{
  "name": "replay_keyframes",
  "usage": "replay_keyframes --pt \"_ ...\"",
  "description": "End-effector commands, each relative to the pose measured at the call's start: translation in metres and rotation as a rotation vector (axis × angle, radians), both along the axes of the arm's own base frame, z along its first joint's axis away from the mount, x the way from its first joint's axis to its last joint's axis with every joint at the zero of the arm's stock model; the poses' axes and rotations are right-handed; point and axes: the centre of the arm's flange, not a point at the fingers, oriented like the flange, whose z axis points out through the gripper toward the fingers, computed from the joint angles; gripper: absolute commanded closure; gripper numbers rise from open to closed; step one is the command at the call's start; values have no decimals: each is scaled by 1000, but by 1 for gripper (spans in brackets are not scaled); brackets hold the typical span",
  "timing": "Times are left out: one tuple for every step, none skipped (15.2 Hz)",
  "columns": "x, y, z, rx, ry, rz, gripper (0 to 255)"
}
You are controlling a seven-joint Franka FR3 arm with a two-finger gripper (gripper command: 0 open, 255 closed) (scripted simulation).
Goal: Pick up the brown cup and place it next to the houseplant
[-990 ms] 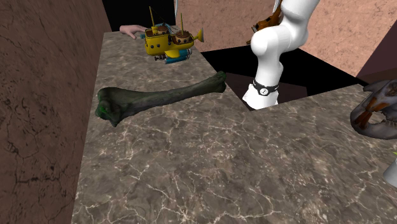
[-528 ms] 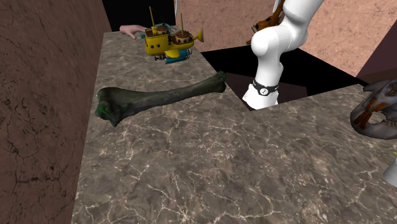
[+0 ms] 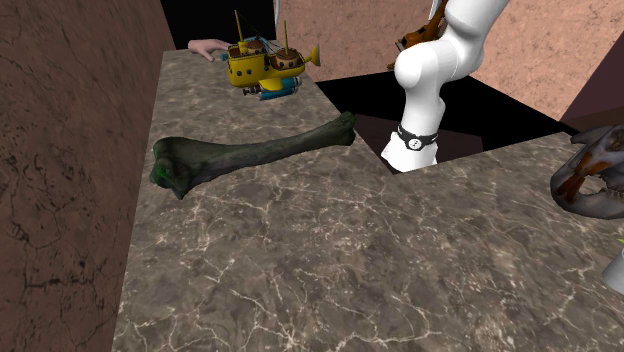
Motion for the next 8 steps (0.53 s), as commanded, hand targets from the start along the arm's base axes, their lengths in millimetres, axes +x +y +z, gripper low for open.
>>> replay_keyframes --pt "0 0 -11 1 -1 0 255" --pt "0 0 -16 1 -1 0 255" --pt "0 0 -21 1 -1 0 255" --pt "0 0 -27 1 -1 0 255" --pt "0 0 -32 1 -1 0 255" --pt "0 0 -37 1 -1 0 255" --pt "0 0 -42 1 -1 0 255" --pt "0 0 -48 1 -1 0 255"
